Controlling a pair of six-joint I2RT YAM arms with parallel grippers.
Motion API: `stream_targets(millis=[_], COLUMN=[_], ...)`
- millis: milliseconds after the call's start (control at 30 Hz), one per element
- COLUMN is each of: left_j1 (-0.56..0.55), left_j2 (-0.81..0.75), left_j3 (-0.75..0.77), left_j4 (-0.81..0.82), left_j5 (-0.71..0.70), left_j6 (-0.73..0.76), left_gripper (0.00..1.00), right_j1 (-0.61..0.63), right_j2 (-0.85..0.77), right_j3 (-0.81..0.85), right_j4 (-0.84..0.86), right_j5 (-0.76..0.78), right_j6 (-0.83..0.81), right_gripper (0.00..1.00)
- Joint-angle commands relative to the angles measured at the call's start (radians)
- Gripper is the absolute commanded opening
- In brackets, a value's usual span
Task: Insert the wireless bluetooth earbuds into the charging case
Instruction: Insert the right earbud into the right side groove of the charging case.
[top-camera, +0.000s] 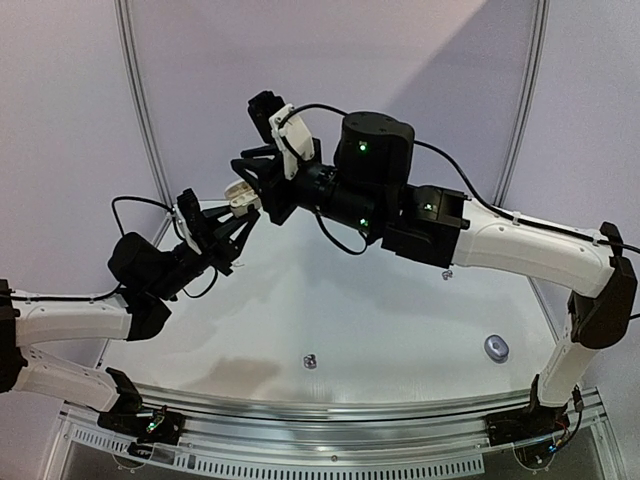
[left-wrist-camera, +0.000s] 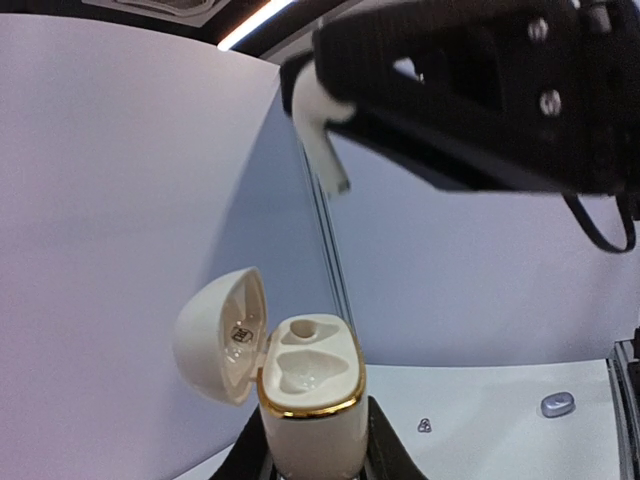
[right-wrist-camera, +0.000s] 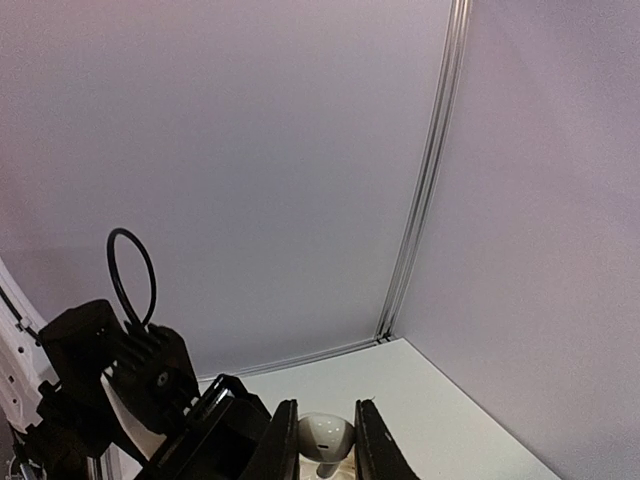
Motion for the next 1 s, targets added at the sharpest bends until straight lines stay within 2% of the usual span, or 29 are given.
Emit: stream_targets(millis=[0,233,567,967], left_j1=[-0.015,-0.014,-0.009,-0.009], left_j2=[-0.025,-0.048,-0.019,-0.02], left_j3=[-0.003,-0.018,-0.005,0.026], left_j4=[-0.009,-0.053,0.005,-0.023], left_j5=[0.016,0.043,0.094,0.084], left_j6=[-0.036,-0.016,0.028,-0.058], left_gripper=[0.0,0.0,0.0,0.0], right_j1=[0.007,0.007,0.007,0.008], right_j2=[-0.025,-0.04,-0.051,-0.084], right_j3=[-0.047,-0.074,-0.114,-0.173], right_j4=[0.04,0.026,0.018,0.026], right_j5=[0.008,0.04,0.087,0.079], right_j6=[-0.018,-0.11,-0.138,-0.134], right_gripper=[0.0,0.0,0.0,0.0])
